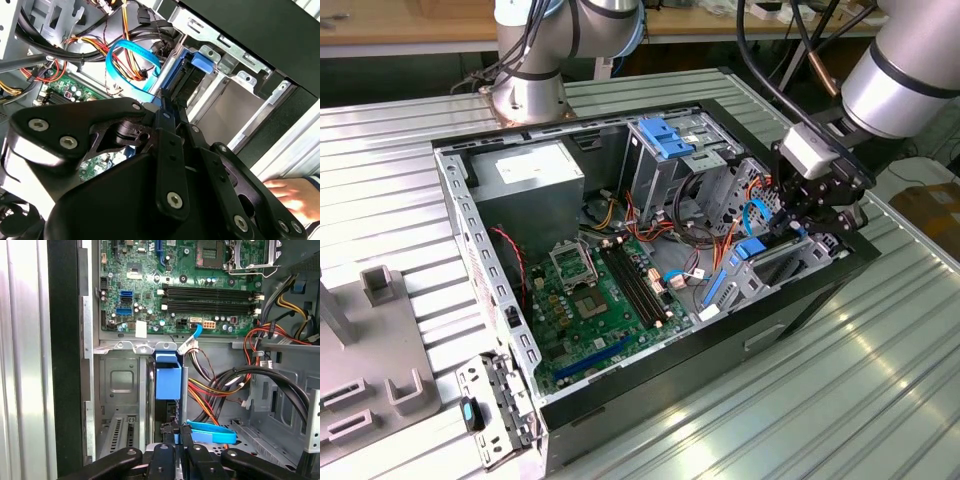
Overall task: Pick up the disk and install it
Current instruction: 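Insert the first disk wire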
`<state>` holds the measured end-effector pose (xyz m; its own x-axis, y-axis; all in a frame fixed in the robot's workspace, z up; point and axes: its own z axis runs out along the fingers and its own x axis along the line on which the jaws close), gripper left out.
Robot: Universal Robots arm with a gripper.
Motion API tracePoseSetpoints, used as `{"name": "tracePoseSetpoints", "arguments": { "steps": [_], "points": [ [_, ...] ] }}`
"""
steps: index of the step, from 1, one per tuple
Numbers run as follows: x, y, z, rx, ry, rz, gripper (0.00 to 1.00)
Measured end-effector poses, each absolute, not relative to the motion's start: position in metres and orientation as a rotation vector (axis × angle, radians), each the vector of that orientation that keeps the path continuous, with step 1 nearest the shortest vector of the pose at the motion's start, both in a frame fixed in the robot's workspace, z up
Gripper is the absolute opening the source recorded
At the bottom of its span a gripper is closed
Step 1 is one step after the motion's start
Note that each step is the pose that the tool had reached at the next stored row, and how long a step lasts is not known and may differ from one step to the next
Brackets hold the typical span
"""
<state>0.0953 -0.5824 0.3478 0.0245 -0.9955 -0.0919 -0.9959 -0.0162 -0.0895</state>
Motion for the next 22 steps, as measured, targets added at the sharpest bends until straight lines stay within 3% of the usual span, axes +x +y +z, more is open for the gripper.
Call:
{"name": "tracePoseSetpoints", "arguments": {
  "steps": [22],
  "points": [
    [0.0946, -0.5802, 0.3478, -2.157, 2.113, -0.005, 0.16]
  ]
}}
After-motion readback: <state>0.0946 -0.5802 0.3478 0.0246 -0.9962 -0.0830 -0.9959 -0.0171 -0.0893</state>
